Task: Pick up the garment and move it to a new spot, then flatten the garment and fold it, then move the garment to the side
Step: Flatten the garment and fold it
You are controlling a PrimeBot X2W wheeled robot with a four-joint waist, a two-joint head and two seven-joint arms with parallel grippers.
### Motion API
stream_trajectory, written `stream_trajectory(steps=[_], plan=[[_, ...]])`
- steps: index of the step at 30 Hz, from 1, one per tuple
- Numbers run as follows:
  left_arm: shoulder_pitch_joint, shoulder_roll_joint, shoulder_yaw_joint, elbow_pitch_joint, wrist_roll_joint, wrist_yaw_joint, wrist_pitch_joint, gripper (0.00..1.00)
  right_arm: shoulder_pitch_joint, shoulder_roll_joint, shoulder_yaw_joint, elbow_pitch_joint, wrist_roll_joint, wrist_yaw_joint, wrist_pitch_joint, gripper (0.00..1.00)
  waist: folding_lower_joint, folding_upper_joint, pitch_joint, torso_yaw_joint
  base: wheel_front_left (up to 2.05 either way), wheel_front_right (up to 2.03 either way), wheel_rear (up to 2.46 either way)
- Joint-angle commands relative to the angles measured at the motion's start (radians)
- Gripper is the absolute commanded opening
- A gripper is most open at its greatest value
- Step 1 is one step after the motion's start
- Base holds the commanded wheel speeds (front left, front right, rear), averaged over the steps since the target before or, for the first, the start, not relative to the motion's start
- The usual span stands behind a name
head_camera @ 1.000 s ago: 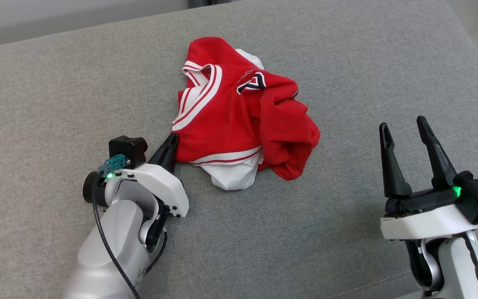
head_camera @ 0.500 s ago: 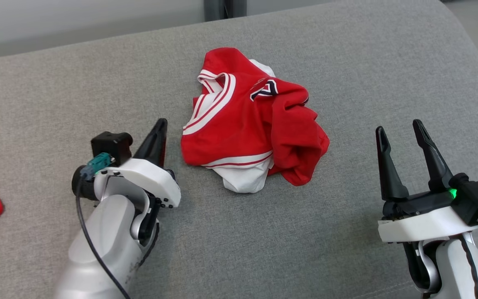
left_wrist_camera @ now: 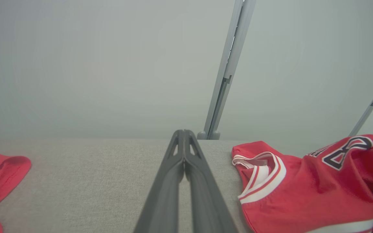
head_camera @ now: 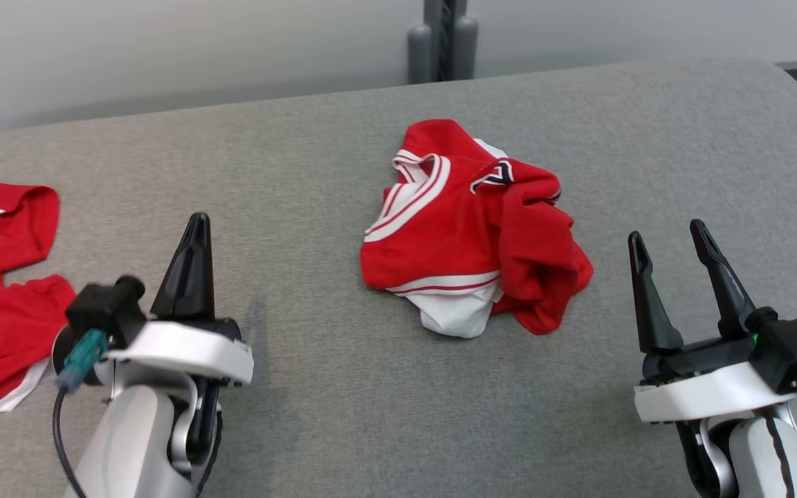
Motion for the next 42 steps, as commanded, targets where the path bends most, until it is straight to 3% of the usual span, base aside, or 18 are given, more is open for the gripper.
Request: stream_trajectory(steps=[1,9,10,11,33,42], plan=[[0.01,0.0,0.006,-0.007,0.007,-0.004,-0.004,0.0,0.016,-0.005,-0.005,0.001,-0.004,0.0,-0.002,1.0,0.0,0.0,-0.022,0.024,0.0,0.0,0.0],[0.189,-0.05,0.054,-0.126,0.022,-0.045,-0.004,0.0,0.047,-0.005,-0.013,0.007,-0.013,0.0,-0.002,1.0,0.0,0.0,-0.074,0.075,0.0,0.0,0.0],[0.204,-0.056,0.055,-0.129,0.015,-0.056,-0.004,0.29,0.05,-0.005,-0.013,0.009,-0.014,0.0,-0.002,1.0,0.0,0.0,-0.079,0.078,0.0,0.0,0.0],[0.213,-0.06,0.058,-0.135,0.013,-0.063,-0.004,1.0,0.053,-0.005,-0.014,0.01,-0.014,0.0,-0.002,1.0,0.0,0.0,-0.083,0.08,0.0,0.0,0.0],[0.235,-0.08,0.032,-0.148,0.018,-0.035,-0.004,1.0,0.039,-0.005,-0.004,0.008,-0.011,0.0,-0.002,1.0,0.0,0.0,-0.073,0.085,0.0,0.0,0.0],[0.193,-0.08,-0.021,-0.018,0.013,-0.048,0.003,1.0,0.016,-0.005,0.009,0.005,-0.004,0.0,-0.002,1.0,0.0,0.0,-0.021,0.041,0.0,0.0,0.0]])
